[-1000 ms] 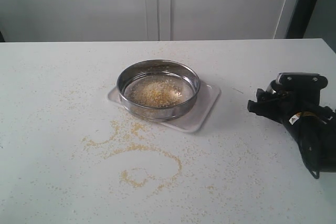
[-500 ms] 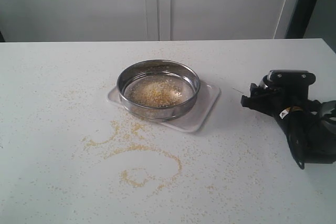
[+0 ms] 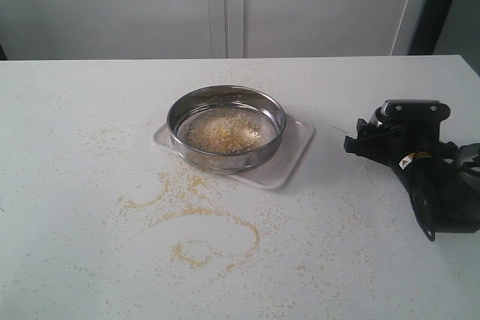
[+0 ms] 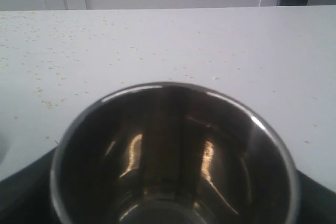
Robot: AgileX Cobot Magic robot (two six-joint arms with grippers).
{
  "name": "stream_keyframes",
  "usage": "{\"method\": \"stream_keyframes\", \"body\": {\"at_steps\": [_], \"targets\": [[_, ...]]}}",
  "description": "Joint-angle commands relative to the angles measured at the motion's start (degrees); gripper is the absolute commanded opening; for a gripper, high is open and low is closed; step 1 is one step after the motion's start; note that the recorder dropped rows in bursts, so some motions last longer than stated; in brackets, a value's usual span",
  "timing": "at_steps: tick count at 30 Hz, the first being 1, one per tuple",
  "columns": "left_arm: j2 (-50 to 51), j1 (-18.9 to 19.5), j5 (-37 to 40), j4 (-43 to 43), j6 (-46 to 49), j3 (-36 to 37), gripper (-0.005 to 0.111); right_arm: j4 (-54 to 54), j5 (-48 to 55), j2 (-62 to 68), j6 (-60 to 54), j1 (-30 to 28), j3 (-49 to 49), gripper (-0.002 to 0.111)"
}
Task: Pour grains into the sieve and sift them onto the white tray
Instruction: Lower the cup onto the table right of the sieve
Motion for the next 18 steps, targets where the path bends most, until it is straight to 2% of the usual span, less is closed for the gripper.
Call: {"method": "stream_keyframes", "body": {"at_steps": [1, 10, 18], "targets": [[-0.3, 0.15, -0.13, -0.44, -0.15, 0.16, 0.0, -1.06, 2.66, 0.73, -0.79, -0.3, 0.09, 0.08], [-0.3, 0.15, -0.13, -0.44, -0.15, 0.16, 0.0, -1.06, 2.03, 0.73, -1.93, -0.3, 0.09, 0.083], [-0.3, 0.15, -0.13, -0.44, -0.15, 0.16, 0.0, -1.06, 1.12, 0.19, -3.7, -0.3, 0.09, 0.099]]}}
